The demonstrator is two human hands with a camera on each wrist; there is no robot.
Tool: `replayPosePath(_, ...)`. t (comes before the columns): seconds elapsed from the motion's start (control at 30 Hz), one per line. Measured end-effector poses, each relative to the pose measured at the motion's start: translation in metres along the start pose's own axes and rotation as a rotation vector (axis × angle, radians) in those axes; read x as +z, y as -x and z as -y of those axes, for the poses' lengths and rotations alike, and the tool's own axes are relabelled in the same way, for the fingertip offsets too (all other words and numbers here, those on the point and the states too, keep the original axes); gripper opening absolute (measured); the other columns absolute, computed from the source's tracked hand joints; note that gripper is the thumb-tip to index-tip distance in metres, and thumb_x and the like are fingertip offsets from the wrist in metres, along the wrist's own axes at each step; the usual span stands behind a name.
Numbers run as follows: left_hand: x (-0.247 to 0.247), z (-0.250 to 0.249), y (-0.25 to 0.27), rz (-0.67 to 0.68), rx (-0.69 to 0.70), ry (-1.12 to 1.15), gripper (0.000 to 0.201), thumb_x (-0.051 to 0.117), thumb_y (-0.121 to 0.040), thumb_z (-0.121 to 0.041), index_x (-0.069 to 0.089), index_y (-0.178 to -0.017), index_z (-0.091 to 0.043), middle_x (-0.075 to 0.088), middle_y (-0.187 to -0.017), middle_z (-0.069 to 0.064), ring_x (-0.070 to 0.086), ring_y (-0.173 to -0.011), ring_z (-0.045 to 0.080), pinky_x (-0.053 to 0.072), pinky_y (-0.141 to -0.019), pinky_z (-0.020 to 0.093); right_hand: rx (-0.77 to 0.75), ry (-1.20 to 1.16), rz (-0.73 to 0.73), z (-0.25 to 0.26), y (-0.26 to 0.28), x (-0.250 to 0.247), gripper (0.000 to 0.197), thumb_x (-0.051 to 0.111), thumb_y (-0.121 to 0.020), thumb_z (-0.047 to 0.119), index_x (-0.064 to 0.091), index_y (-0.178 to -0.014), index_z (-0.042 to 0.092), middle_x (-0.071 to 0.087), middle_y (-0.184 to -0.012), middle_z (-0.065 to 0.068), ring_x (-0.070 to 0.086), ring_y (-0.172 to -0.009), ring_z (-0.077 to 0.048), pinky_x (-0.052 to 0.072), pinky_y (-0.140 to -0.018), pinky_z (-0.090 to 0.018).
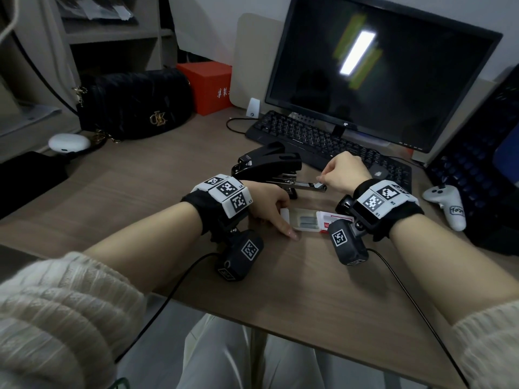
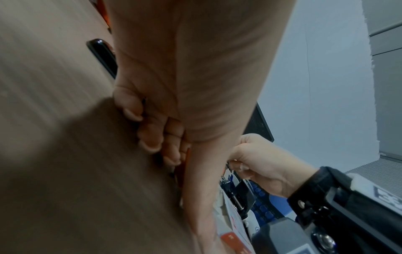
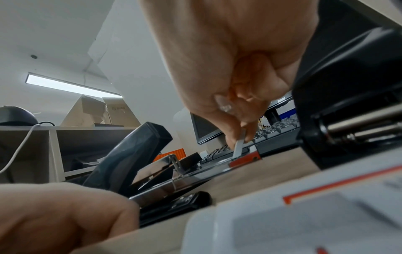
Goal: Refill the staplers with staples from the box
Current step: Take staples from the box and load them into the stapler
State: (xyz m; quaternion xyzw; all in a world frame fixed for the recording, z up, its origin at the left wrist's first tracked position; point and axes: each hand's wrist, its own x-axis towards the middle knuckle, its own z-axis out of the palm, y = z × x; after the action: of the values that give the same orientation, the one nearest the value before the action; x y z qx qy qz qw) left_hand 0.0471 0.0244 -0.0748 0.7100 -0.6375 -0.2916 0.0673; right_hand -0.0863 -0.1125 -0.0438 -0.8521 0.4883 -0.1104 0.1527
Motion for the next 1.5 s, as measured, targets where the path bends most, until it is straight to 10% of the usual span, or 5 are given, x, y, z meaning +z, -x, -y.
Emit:
replayPosePath(1.27,-0.002,-0.003,0.002,0.030,-0.031,0.030,0.061,0.080,-0.065,-0.059,0.057,-0.104,-0.018,0.070,-0.101,0.008,0.067,-0.073,0.017,0.058,-0.071,0.035,-0.001,0.026,-0.044,-0.003,0.019,-0.010,0.031,0.052,-0.091,0.046,0.065,-0.068,0.029,0.071,-0.096,-0.006,0.062,-0.099,-0.031,0.049,-0.087,-0.038)
replayPosePath(1.5,-0.017,-0.006,0.018,-0.065,-0.017,0.075,0.067,0.075,-0.069,-0.061,0.052,-0.119,-0.022,0.068,-0.098,-0.001,0.069,-0.068,0.011,0.059,-0.065,0.027,0.039,-0.100,0.012,-0.008,0.016,-0.016,0.029,0.045,-0.099,0.034,0.064,-0.086,0.015,0.070,-0.069,-0.005,0.071,-0.061,-0.019,0.055,-0.077,-0.031)
